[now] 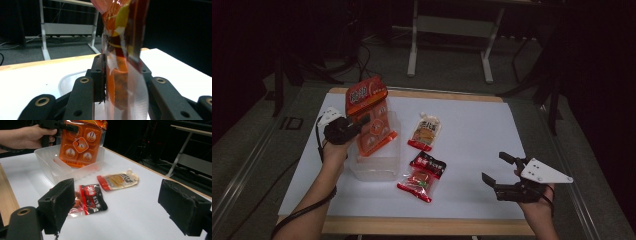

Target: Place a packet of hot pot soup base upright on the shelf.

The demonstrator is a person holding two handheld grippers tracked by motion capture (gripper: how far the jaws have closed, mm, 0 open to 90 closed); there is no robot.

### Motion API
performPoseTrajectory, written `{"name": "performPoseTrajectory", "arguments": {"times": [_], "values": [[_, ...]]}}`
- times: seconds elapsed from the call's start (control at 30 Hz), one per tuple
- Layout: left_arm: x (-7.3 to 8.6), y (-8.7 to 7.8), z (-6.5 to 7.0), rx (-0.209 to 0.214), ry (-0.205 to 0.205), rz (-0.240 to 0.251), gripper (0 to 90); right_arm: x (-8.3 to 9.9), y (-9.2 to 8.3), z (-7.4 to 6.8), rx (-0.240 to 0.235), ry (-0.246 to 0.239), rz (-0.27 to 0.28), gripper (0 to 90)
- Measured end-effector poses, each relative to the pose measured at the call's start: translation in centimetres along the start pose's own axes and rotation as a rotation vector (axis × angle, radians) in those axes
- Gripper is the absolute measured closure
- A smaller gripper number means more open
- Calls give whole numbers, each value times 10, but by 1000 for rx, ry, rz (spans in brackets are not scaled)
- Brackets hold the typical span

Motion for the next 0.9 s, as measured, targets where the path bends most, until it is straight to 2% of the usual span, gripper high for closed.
{"name": "performPoseTrajectory", "arguments": {"times": [0.13, 0.27, 0.33, 0.47, 0.6, 0.73, 0.87, 0.9], "values": [[2, -2, -4, -6, -26, 9, 652, 0, 0, 0, -2, 1, -1, 139], [2, -4, -4, -7, -20, 11, 618, 0, 1, 0, -4, 1, -2, 139], [2, -4, -3, -17, -12, 5, 531, 1, 1, -1, -7, 2, -4, 139], [3, -5, -1, -34, 4, -8, 431, 1, 2, -2, -12, 0, -9, 139], [2, -6, 3, -18, 15, -22, 336, 1, 3, -3, -15, -2, -8, 139], [0, -7, 7, 7, 17, -19, 192, 0, 4, -3, -11, -1, -8, 139], [-1, -12, 8, 7, 23, -13, 119, -1, 4, -4, -11, -3, -7, 139], [-1, -13, 8, 0, 25, -22, 75, -1, 4, -4, -13, -4, -8, 139]]}}
Point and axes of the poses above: each handheld gripper's, and its own axes: y roughly forward along the jaws, x roughly out of its underside, z roughly to its right, the point moved 1 cm from there along y, roughly forward along the jaws, and after that the axes turned 3 degrees about -z, right-handed, at the moved point
